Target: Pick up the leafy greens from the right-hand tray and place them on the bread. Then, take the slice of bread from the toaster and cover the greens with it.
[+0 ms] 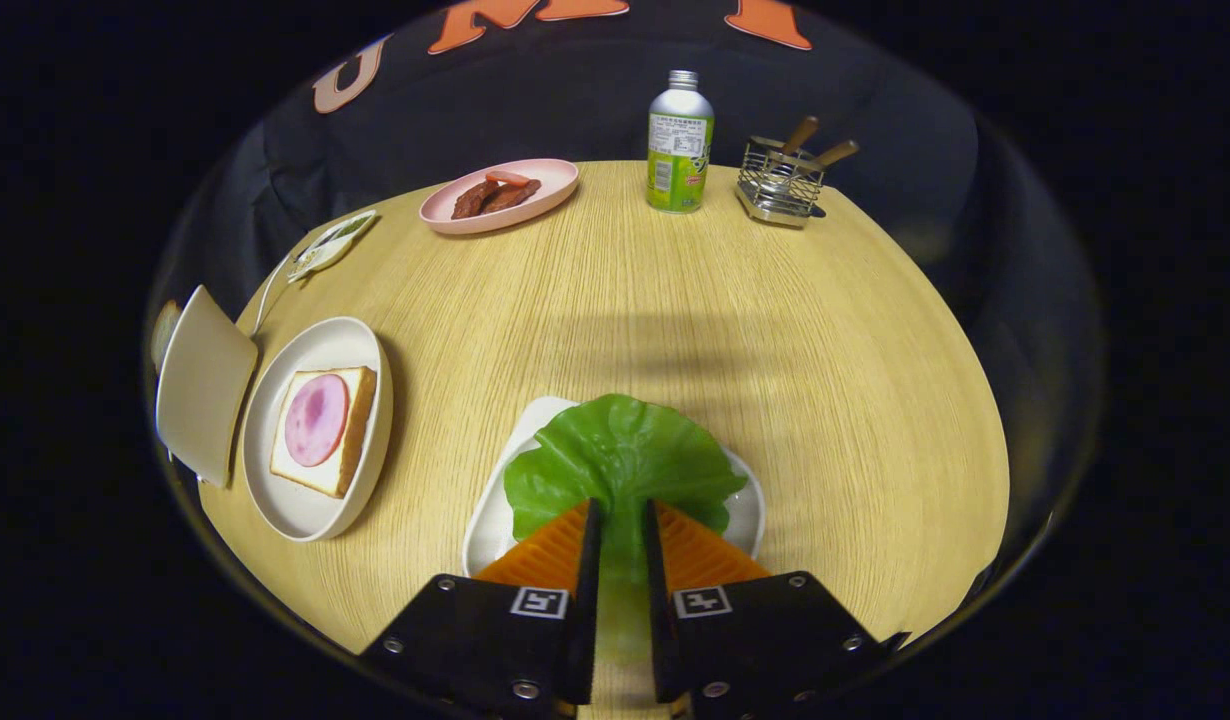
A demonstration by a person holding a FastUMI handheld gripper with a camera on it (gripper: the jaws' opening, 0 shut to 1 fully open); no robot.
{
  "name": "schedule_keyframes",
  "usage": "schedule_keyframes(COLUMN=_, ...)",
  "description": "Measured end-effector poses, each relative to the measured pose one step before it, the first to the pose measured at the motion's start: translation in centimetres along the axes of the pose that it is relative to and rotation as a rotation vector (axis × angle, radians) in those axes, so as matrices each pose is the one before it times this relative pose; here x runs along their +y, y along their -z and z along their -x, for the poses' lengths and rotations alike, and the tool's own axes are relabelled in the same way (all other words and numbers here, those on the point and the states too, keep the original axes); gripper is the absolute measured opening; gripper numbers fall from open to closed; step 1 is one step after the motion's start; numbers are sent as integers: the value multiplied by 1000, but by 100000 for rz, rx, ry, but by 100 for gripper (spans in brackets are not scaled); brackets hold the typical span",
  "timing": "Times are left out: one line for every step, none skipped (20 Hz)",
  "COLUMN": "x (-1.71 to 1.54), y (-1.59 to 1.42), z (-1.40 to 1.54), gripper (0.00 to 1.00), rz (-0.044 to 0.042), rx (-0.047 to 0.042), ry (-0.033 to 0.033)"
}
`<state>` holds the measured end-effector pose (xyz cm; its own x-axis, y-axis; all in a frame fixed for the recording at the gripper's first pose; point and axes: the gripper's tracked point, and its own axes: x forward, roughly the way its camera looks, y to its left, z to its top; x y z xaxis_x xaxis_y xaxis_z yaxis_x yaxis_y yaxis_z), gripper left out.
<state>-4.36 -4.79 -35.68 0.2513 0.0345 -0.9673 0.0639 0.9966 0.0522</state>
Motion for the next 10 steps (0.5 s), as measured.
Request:
schedule_keyframes(x=30, y=-74, z=55, gripper=12, rz=-865, rx=-128, ry=-169)
schedule_keyframes(x=163, y=-34, z=95, gripper=9, rz=-244, rx=-384, ry=-617)
schedule_keyframes(x=294, y=-367, z=234, gripper=5, rz=773, rx=-1602, ry=-950)
schedule_keyframes(x=361, y=-393, z=389, gripper=4, rz=1410, rx=-2157, ry=-990)
schedule_keyframes(x=316, y=-505, z=503, gripper=3, rz=706, rx=-2323, ry=-627)
schedule_keyframes(x=407, y=-339, z=555, gripper=3, rz=827, rx=-1339, ry=-1025)
schedule_keyframes(x=383, y=-555, z=532, gripper=3, rz=19, rx=-1687, ry=-888)
schedule_keyframes(x=375, y=-511, z=472, gripper=3, rz=-4, rx=-1925, ry=-970)
schedule_keyframes(x=484, y=-622, z=550, gripper=3, rz=227, rx=-1833, ry=-1262)
schedule_keyframes(x=548, y=-630, z=670, gripper=3, rz=-124, rx=-1790, ry=-1258)
